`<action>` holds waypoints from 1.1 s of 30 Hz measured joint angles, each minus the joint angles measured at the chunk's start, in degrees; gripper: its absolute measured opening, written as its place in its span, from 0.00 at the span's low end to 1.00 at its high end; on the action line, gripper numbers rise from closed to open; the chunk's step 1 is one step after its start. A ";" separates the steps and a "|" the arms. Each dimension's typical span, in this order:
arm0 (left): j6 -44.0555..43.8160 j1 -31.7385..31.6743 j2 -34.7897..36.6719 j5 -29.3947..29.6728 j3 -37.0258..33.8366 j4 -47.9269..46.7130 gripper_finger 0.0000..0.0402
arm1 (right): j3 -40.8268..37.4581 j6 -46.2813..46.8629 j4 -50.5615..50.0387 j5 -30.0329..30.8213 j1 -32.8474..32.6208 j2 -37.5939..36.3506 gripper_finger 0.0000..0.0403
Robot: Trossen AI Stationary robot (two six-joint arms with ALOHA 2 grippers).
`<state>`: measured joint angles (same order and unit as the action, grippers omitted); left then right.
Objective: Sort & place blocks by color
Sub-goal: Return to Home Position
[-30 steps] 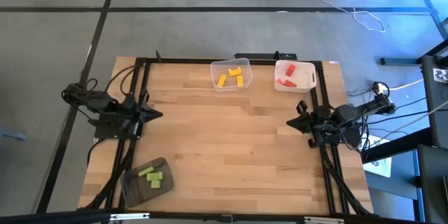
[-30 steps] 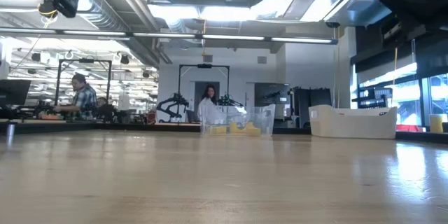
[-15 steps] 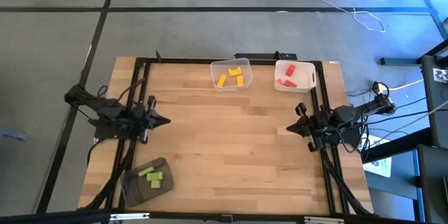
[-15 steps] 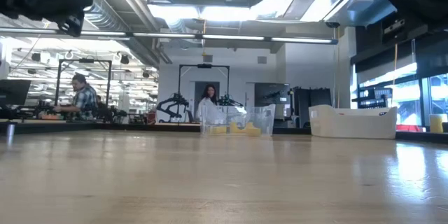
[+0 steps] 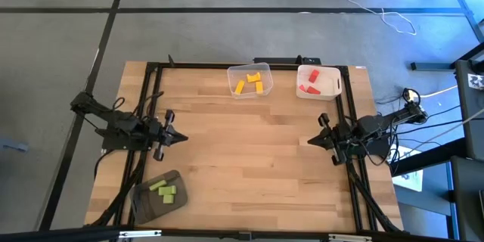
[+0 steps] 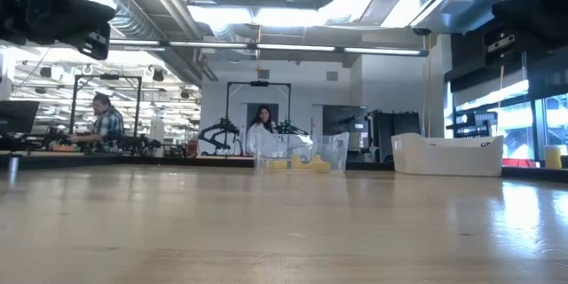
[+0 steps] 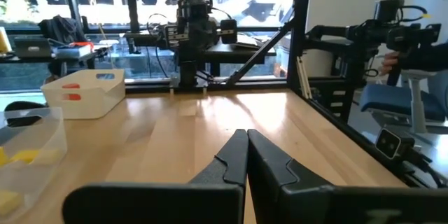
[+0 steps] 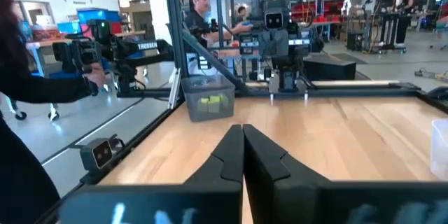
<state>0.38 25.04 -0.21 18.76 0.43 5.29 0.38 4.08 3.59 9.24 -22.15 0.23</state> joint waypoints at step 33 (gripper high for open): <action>-1.29 0.00 -0.04 0.19 0.00 -1.76 0.04 | 0.04 4.47 -0.56 -0.29 0.00 0.02 0.03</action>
<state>-0.91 25.04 -0.25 18.95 0.43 3.53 0.43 8.56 3.03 8.94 -22.15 0.25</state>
